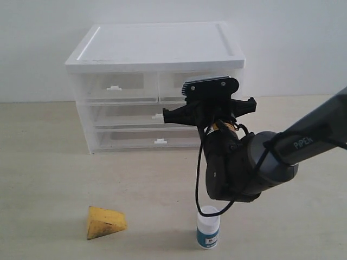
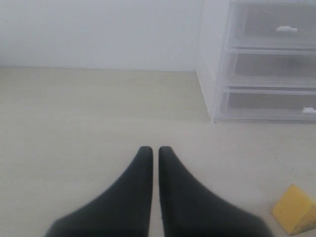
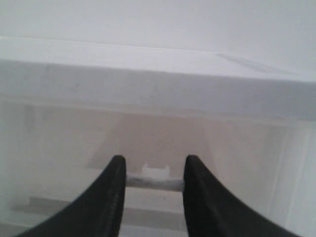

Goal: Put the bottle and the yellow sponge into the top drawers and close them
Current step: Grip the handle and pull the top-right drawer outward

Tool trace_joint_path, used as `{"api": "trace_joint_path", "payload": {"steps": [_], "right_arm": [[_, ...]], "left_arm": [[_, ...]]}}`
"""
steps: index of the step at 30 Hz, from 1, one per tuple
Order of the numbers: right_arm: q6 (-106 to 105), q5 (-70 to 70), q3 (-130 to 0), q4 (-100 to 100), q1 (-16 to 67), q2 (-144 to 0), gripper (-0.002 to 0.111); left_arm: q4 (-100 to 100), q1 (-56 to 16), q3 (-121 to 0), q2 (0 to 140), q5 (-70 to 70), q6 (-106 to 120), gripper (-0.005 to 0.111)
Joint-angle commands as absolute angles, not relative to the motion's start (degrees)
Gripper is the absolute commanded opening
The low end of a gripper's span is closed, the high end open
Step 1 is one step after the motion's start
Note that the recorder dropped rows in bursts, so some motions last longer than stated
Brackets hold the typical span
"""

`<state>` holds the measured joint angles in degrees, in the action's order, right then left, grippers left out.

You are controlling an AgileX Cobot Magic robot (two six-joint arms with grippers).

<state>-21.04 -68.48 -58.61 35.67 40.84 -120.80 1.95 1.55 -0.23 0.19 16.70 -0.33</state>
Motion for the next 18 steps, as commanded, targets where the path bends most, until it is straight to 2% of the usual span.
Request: {"api": "trace_joint_path", "payload": {"steps": [1, 18], "right_arm": [[-20.0, -70.0, -54.4, 36.6, 42.4, -117.0, 0.000], [-20.6, -70.0, -43.3, 45.8, 52.1, -110.4, 0.000]], "left_arm": [[2.2, 1.7, 0.0, 0.0, 16.7, -0.4, 0.004], [2.2, 1.7, 0.0, 0.0, 16.7, -0.4, 0.004]]}}
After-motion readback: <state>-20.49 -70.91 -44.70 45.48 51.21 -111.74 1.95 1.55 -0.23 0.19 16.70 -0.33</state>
